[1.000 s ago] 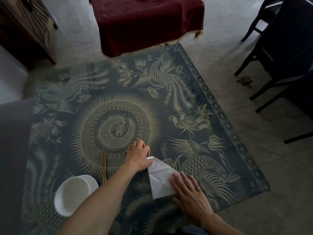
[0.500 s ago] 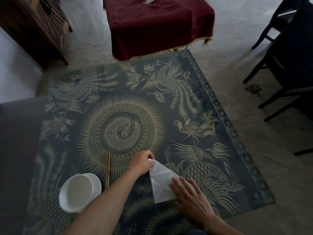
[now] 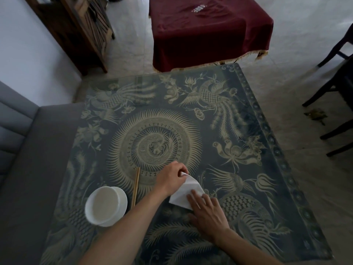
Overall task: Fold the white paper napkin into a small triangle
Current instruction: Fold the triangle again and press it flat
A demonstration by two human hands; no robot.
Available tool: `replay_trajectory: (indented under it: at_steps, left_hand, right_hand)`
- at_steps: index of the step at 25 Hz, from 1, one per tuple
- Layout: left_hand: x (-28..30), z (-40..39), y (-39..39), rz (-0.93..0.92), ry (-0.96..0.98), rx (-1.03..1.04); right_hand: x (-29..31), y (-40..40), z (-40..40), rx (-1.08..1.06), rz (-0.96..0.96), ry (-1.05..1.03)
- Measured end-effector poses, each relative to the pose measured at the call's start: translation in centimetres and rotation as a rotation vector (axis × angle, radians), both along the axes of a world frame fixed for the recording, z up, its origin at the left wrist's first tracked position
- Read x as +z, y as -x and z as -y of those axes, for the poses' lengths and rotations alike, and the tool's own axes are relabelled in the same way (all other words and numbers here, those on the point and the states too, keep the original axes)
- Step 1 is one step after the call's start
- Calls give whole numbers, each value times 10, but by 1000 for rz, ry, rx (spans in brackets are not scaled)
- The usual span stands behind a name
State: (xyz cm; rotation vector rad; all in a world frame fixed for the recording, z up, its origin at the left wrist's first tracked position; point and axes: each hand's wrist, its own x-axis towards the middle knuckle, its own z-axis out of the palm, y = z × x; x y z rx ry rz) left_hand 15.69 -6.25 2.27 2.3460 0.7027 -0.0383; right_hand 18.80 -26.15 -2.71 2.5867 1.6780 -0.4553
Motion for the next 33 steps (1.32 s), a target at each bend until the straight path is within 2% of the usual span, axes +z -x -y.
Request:
replay_trajectory:
  at_steps: [3,6,10,14,25,33]
  left_hand:
    - [5,14,6,22,-59,-46]
    - [4,31,9,67,-41,-86]
    - [-4,61,13,99,-88,-116]
    - [-19,91,18,122,-124,-164]
    - [-49,130,27,1,-146,-84]
    - [-53,129,43,-16,-169,-90]
  right_hand:
    - [-2,-3,-9,21,-20,-10]
    - [-4,-8,-2,48,-41,-105]
    - [-5,-18,33,40,-81,-228]
    - [-16,-24,77,101,-90,-253]
    - [-14,-33,100,183,-122,-322]
    - [-18,-36,111,145,-150,-396]
